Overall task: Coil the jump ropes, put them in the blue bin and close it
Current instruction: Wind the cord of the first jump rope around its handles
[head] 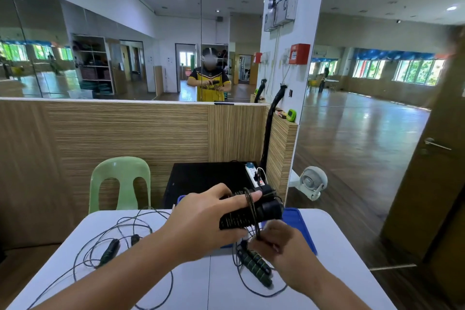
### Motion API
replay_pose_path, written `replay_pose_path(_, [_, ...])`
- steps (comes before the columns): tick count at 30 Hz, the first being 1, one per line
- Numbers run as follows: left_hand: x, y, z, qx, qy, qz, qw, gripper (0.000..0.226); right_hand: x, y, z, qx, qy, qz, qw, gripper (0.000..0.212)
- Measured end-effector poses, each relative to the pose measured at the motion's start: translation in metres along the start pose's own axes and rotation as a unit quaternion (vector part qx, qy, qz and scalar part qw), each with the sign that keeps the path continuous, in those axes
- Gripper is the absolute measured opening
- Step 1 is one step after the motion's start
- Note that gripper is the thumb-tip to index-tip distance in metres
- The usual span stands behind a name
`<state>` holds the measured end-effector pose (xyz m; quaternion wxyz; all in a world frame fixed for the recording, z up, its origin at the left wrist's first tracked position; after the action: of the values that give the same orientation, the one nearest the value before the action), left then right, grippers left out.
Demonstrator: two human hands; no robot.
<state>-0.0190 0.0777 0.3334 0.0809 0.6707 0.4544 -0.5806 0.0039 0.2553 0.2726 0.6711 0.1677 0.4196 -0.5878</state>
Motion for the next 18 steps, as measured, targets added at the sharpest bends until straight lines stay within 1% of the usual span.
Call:
replay_pose_path(1, [0.0, 0.002, -0.005, 0.007, 0.006, 0.0, 1.0, 0.066, -0.01, -0.002, -0.005, -0.027, 0.043, 0.004, 0.999, 0.038])
replay_pose_path(2, [0.0, 0.003, -0.009, 0.016, 0.011, -0.001, 1.0, 0.065, 0.002, -0.013, -0.005, -0.018, 0.065, 0.039, 0.997, 0.041])
replay_pose_path(3, [0.0, 0.004, -0.013, 0.027, 0.016, -0.001, 1.0, 0.065, 0.003, -0.013, -0.02, -0.015, 0.103, 0.08, 0.991, 0.041])
replay_pose_path(4, [0.001, 0.005, -0.017, 0.037, 0.018, 0.002, 0.999, 0.065, 0.004, -0.01, -0.036, -0.001, 0.131, 0.055, 0.99, 0.035])
replay_pose_path(5, [0.002, 0.006, -0.02, 0.047, 0.018, 0.007, 0.999, 0.067, 0.018, -0.015, -0.059, 0.022, 0.154, 0.093, 0.983, 0.03])
replay_pose_path(6, [0.002, 0.007, -0.024, 0.058, 0.016, 0.012, 0.998, 0.069, 0.023, -0.026, -0.073, 0.035, 0.22, 0.073, 0.972, 0.028])
replay_pose_path(7, [0.002, 0.008, -0.027, 0.068, 0.016, 0.014, 0.997, 0.07, 0.009, -0.037, -0.075, 0.028, 0.169, 0.01, 0.985, 0.024])
replay_pose_path(9, [0.001, 0.011, -0.03, 0.073, 0.021, 0.019, 0.997, 0.07, -0.019, -0.056, -0.033, -0.121, 0.202, 0.04, 0.971, 0.012])
replay_pose_path(10, [0.001, 0.012, -0.031, 0.072, 0.021, 0.024, 0.997, 0.07, -0.039, -0.069, -0.017, -0.14, 0.218, 0.014, 0.966, 0.009])
replay_pose_path(11, [0.002, 0.013, -0.031, 0.071, 0.019, 0.032, 0.997, 0.069, -0.062, -0.065, -0.003, -0.159, 0.233, 0.016, 0.959, 0.01])
replay_pose_path(12, [0.003, 0.014, -0.031, 0.063, 0.019, 0.045, 0.997, 0.069, -0.057, -0.081, 0.003, -0.147, 0.235, 0.017, 0.96, 0.011])
replay_pose_path(13, [0.005, 0.014, -0.029, 0.052, 0.021, 0.06, 0.997, 0.069, -0.067, -0.086, 0.015, -0.188, 0.258, -0.002, 0.948, 0.012])
replay_pose_path(15, [0.008, 0.014, -0.023, 0.028, 0.024, 0.084, 0.996, 0.064, -0.067, -0.095, 0.035, -0.215, 0.296, -0.01, 0.93, 0.014])
replay_pose_path(16, [0.009, 0.014, -0.019, 0.013, 0.025, 0.095, 0.995, 0.06, -0.071, -0.099, 0.044, -0.248, 0.316, -0.037, 0.915, 0.014])
replay_pose_path(18, [0.01, 0.014, -0.01, -0.016, 0.036, 0.112, 0.993, 0.052, -0.082, -0.102, 0.056, -0.266, 0.341, -0.052, 0.9, 0.012])
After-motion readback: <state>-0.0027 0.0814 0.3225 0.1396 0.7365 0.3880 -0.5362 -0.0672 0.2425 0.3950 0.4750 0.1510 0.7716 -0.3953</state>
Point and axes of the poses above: each hand's wrist, its own y-axis away from the middle knuckle, its own x-axis out of the palm, z = x × y, the point moved 6 cm from there along -y, towards the middle knuckle, and after that the axes turned 12 degrees about y, right-handed, at the moved point
